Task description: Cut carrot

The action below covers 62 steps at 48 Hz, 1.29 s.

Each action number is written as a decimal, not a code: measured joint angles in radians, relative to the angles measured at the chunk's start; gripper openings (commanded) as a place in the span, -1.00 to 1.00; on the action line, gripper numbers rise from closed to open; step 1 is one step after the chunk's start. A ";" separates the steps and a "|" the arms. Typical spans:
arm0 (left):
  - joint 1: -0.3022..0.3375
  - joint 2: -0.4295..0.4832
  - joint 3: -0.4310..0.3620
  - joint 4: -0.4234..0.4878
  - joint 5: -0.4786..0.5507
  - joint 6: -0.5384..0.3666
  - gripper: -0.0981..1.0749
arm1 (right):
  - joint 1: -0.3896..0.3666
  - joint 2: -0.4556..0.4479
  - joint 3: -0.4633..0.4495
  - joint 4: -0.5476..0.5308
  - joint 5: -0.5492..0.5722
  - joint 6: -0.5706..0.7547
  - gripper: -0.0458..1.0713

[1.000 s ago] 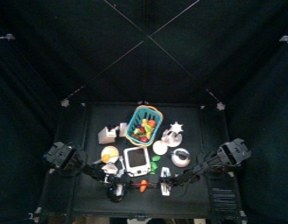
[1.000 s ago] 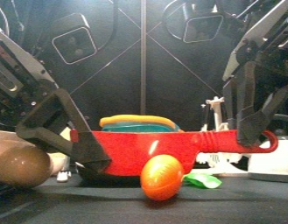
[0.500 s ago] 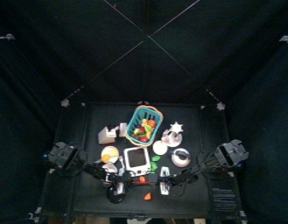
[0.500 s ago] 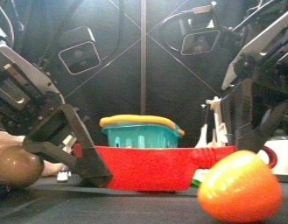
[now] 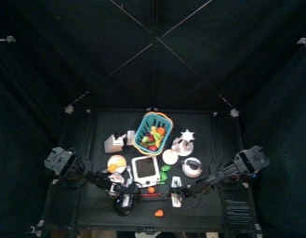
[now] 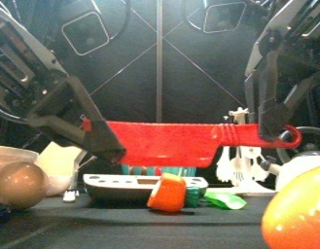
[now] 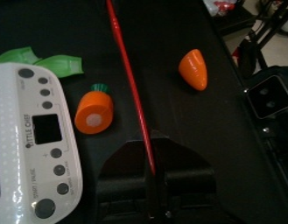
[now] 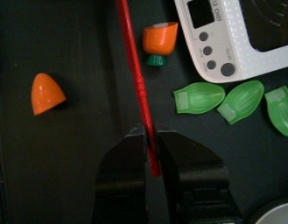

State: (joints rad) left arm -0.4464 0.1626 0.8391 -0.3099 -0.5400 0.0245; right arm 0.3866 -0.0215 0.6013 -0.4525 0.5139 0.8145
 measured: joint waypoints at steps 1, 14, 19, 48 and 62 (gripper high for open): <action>0.000 -0.005 0.002 0.005 0.000 0.000 -0.30 | 0.000 -0.002 0.000 -0.002 0.002 0.000 -0.17; 0.009 -0.028 0.006 0.034 0.002 0.002 -0.30 | 0.000 -0.006 -0.003 -0.021 0.005 0.000 -0.17; 0.018 -0.029 0.012 0.037 0.002 0.002 -0.30 | 0.000 -0.006 -0.005 -0.025 0.008 0.000 -0.17; 0.028 -0.029 0.020 0.038 0.002 0.000 -0.30 | 0.000 -0.006 -0.005 -0.026 0.009 0.000 -0.17; 0.034 -0.034 0.035 0.038 0.002 -0.002 -0.30 | -0.003 -0.006 -0.009 -0.028 0.014 -0.005 -0.17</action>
State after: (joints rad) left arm -0.4126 0.1289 0.8744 -0.2715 -0.5384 0.0230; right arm 0.3835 -0.0276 0.5921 -0.4801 0.5277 0.8099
